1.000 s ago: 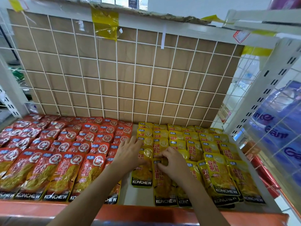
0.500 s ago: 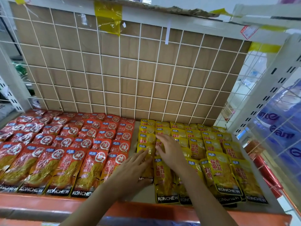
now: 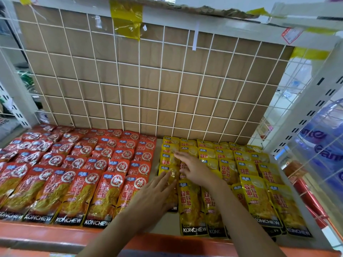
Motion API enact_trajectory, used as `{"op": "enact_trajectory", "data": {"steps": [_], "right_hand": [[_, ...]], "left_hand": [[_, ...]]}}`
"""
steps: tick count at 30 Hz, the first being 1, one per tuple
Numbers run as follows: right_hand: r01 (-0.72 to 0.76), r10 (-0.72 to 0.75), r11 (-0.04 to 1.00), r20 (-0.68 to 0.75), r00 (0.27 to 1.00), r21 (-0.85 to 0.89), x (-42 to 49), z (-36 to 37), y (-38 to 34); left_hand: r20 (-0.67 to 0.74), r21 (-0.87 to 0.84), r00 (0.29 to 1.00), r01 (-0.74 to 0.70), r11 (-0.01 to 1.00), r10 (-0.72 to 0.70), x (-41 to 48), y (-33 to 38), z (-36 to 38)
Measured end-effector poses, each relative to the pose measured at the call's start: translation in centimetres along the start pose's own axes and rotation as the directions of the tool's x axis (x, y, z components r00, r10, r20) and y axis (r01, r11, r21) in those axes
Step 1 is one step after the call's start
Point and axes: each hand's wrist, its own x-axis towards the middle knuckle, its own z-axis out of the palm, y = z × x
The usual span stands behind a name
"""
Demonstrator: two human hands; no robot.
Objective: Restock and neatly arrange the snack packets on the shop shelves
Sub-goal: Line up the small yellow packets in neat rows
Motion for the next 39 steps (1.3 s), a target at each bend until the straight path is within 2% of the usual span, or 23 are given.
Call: {"op": "enact_trajectory", "data": {"steps": [7, 16, 18, 20, 21, 24, 27, 33, 39], "right_hand": [[-0.010, 0.009, 0.999, -0.031, 0.999, -0.032, 0.0, 0.2, -0.2], [0.009, -0.009, 1.000, -0.016, 1.000, -0.029, 0.1, 0.1, 0.0], [0.014, -0.015, 1.000, -0.015, 1.000, -0.027, 0.1, 0.1, 0.0], [0.021, -0.021, 1.000, -0.022, 1.000, -0.024, 0.1, 0.2, 0.1], [0.025, -0.025, 1.000, -0.033, 0.999, -0.020, 0.1, 0.2, 0.0], [0.019, -0.020, 1.000, -0.084, 0.996, -0.006, -0.1, 0.2, -0.1], [0.024, -0.028, 0.999, -0.109, 0.994, -0.039, -0.2, 0.4, -0.1], [-0.004, -0.017, 0.994, -0.185, 0.983, -0.111, -0.2, 0.9, -0.4], [-0.103, 0.087, 0.993, -0.213, 0.973, -0.066, 0.8, 1.2, -0.6]], "left_hand": [[0.040, 0.023, 0.998, 0.047, 0.999, -0.048, -0.1, -0.4, 0.5], [0.040, 0.042, 0.999, -0.012, 0.999, 0.010, 0.7, -0.8, 0.3], [0.005, 0.003, 0.999, -0.042, 0.999, 0.042, 0.8, -0.7, 0.0], [0.036, -0.127, 0.999, -0.024, 0.992, 0.029, 1.2, -0.6, -0.7], [0.044, -0.219, 0.999, 0.015, 0.976, -0.006, 1.5, -0.3, -1.1], [-0.063, -0.466, 0.982, 0.129, 0.875, -0.178, 2.2, 0.4, -1.5], [-0.033, -0.598, 0.939, 0.254, 0.760, -0.341, 3.1, 1.2, -1.4], [0.073, -0.685, 0.889, 0.374, 0.625, -0.452, 4.0, 1.5, -0.9], [0.071, -0.708, 0.875, 0.382, 0.594, -0.479, 3.9, 1.4, -0.8]]}}
